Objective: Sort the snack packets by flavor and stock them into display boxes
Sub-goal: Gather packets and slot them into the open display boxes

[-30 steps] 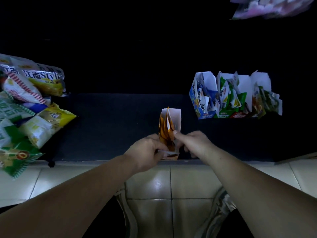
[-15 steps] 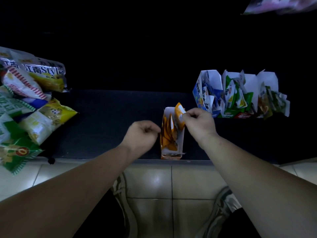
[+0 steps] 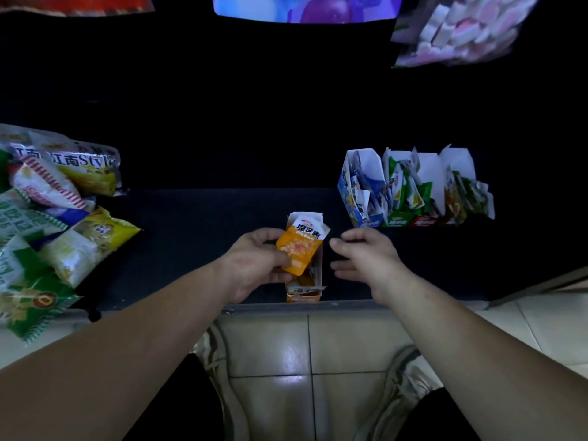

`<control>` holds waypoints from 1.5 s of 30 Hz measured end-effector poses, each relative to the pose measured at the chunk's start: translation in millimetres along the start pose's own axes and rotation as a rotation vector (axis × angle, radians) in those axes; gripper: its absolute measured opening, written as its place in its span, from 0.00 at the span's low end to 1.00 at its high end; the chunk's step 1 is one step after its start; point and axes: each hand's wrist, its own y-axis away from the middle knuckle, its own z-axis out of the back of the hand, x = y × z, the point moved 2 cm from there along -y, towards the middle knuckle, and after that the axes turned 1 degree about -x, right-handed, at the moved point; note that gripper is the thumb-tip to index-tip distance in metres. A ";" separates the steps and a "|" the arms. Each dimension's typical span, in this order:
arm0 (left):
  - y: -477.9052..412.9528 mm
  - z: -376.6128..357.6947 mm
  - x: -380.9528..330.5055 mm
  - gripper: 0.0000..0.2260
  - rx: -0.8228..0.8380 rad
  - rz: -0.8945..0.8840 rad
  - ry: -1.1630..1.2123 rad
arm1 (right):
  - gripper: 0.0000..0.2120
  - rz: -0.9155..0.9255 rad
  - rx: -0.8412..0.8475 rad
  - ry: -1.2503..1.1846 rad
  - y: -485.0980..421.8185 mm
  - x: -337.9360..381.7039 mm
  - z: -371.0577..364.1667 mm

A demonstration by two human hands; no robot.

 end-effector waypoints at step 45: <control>-9.9 16.6 12.3 0.05 -0.067 -0.393 -0.529 | 0.03 0.002 0.275 0.113 -20.2 -27.9 -20.5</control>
